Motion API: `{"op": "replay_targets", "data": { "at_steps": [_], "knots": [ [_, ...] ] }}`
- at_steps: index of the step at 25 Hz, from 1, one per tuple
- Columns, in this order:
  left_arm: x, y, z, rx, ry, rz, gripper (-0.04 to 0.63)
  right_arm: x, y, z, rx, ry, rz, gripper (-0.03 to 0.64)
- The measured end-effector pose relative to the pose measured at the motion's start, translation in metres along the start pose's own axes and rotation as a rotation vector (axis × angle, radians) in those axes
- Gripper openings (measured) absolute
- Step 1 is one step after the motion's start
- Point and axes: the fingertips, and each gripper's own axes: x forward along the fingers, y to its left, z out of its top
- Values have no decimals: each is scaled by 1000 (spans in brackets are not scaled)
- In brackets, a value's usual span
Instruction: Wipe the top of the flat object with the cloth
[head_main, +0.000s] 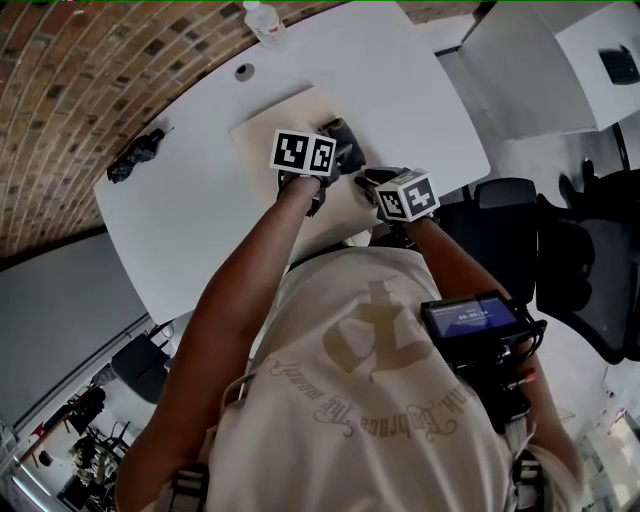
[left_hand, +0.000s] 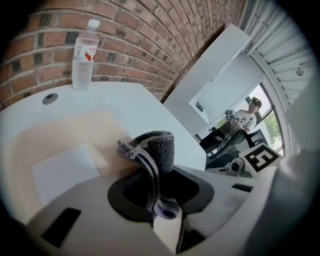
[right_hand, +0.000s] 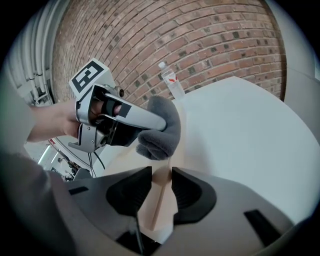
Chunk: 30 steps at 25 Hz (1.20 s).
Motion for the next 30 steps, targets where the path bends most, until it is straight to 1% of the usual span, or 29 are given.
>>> {"op": "replay_targets", "data": {
  "at_steps": [3, 7, 11, 17, 22, 27, 30],
  "knots": [
    [-7, 11, -5, -6, 2, 18, 103, 3, 3, 0, -4, -3, 3, 135],
    [-32, 36, -22, -16, 17, 56, 103, 12, 11, 3, -18, 10, 10, 137],
    [-48, 50, -35, -39, 20, 100, 103, 5, -2, 3, -12, 6, 12, 140],
    [-80, 74, -65, -85, -3, 133, 103, 3, -4, 1, -6, 6, 12, 141],
    [-103, 95, -86, -103, -26, 151, 103, 7, -4, 0, -13, -11, 8, 143],
    [-121, 107, -102, -136, -54, 163, 103, 8, -6, 1, -28, 0, 0, 143],
    [-130, 112, -109, -162, -70, 171, 103, 6, -8, 2, -17, 1, 8, 143]
  ]
}}
